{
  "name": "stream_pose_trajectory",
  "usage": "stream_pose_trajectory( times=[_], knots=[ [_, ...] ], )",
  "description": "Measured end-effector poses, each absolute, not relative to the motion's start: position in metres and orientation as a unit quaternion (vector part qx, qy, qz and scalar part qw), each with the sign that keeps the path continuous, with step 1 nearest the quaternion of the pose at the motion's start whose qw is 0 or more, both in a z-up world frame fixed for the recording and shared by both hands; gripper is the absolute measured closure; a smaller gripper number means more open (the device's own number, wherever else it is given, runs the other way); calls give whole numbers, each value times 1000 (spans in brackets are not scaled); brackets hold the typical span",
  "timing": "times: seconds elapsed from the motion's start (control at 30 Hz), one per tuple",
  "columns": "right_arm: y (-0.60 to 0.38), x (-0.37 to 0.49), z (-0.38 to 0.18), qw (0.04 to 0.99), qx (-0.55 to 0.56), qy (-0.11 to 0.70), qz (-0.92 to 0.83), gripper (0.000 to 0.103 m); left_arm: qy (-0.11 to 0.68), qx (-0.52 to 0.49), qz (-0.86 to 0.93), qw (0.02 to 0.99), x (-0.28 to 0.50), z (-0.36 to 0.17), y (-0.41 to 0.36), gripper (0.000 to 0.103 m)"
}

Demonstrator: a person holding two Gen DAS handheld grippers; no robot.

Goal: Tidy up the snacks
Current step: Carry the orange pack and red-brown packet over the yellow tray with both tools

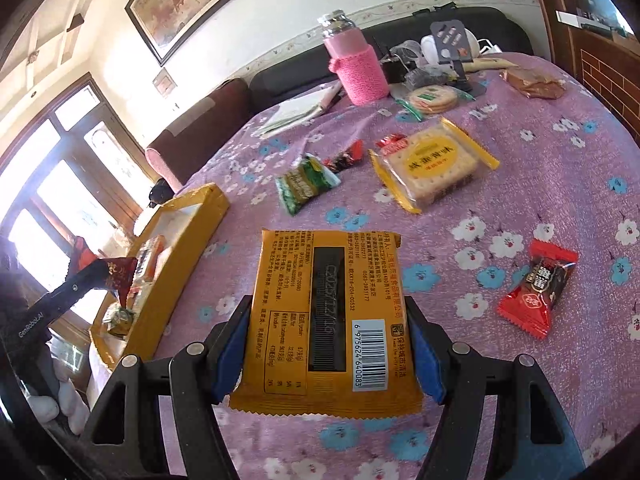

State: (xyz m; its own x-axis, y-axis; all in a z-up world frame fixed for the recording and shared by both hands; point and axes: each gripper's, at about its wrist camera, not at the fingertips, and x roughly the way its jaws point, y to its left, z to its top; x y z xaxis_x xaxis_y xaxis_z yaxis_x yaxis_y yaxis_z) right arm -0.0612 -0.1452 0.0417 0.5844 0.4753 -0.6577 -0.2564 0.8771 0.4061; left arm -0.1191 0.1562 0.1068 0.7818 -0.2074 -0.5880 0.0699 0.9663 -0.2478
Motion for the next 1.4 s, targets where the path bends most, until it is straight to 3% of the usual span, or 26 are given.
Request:
stream_pose_trajectory(
  times=[0.4, 0.63, 0.97, 1.4],
  knots=[
    [-67, -78, 145, 883, 121, 345, 295, 32, 248, -174, -6, 953, -175, 137, 247, 73],
    [-7, -64, 196, 862, 133, 330, 362, 32, 252, -182, 10, 951, -183, 124, 271, 73],
    [94, -22, 127, 828, 88, 419, 361, 32, 327, -203, -29, 922, -156, 66, 261, 73],
    [166, 30, 45, 812, 6, 484, 327, 32, 364, -218, -56, 904, -133, 38, 247, 73]
  ],
)
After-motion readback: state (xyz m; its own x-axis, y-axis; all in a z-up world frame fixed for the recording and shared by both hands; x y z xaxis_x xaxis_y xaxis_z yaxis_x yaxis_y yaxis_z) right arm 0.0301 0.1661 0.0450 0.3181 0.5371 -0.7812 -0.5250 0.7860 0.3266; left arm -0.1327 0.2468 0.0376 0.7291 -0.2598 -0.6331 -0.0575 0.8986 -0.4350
